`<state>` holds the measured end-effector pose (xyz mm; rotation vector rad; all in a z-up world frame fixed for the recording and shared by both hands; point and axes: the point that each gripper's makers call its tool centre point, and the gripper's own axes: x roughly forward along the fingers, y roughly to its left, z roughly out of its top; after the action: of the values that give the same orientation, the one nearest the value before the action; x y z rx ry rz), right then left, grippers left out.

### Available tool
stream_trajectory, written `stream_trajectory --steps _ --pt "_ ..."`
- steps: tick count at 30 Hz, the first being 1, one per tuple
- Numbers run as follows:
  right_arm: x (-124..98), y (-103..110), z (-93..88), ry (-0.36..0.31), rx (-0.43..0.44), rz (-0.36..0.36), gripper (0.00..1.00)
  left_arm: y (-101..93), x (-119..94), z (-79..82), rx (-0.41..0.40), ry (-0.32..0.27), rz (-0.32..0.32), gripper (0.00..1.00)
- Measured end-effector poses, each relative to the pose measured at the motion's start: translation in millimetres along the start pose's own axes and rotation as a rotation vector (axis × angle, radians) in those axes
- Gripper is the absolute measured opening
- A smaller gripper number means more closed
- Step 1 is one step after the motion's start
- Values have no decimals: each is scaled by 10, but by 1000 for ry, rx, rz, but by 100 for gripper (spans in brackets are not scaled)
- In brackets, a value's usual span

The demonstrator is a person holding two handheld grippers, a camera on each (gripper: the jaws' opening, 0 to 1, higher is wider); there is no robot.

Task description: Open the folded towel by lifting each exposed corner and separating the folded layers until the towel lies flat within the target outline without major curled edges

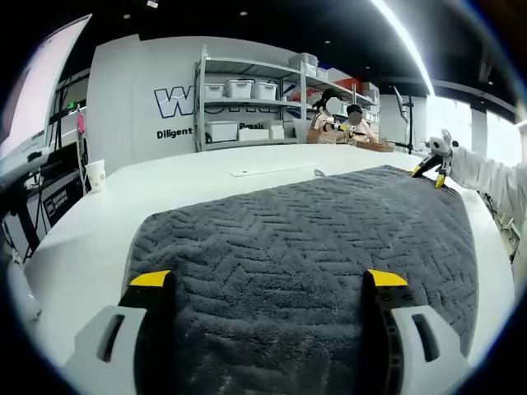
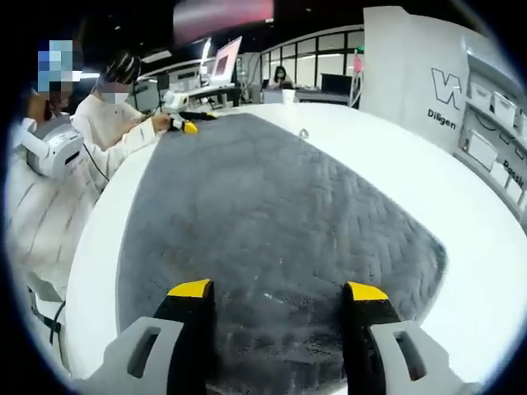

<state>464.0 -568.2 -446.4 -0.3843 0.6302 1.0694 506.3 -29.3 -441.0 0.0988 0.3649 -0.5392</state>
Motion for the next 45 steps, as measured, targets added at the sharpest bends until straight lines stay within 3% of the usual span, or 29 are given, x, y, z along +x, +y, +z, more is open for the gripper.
stream_trajectory --steps 8,21,25,26,28,31,35,42,45 --pt "-85 -40 -78 30 7 -16 60 0 4 3 0 0 0 93" --pt "-189 -53 -62 -1 42 -64 55 -13 10 2 0 3 2 93" --pt "-344 -318 238 -175 144 -196 45 -11 12 3 1 3 2 93" --pt "-364 -343 265 -191 157 -207 42 -10 12 3 1 3 3 93" --pt "-481 -518 385 -270 218 -294 37 -11 12 3 0 3 3 93" --pt "-515 -597 414 -278 217 -348 39 -16 10 1 1 3 4 93" --pt "-482 -703 305 -219 218 -425 38 -19 6 0 0 4 5 93" --pt "-669 -1090 -27 -124 260 -655 20 -14 5 1 0 4 5 93" --pt "-666 -1178 -128 -113 296 -677 14 -20 3 -1 1 4 5 93"
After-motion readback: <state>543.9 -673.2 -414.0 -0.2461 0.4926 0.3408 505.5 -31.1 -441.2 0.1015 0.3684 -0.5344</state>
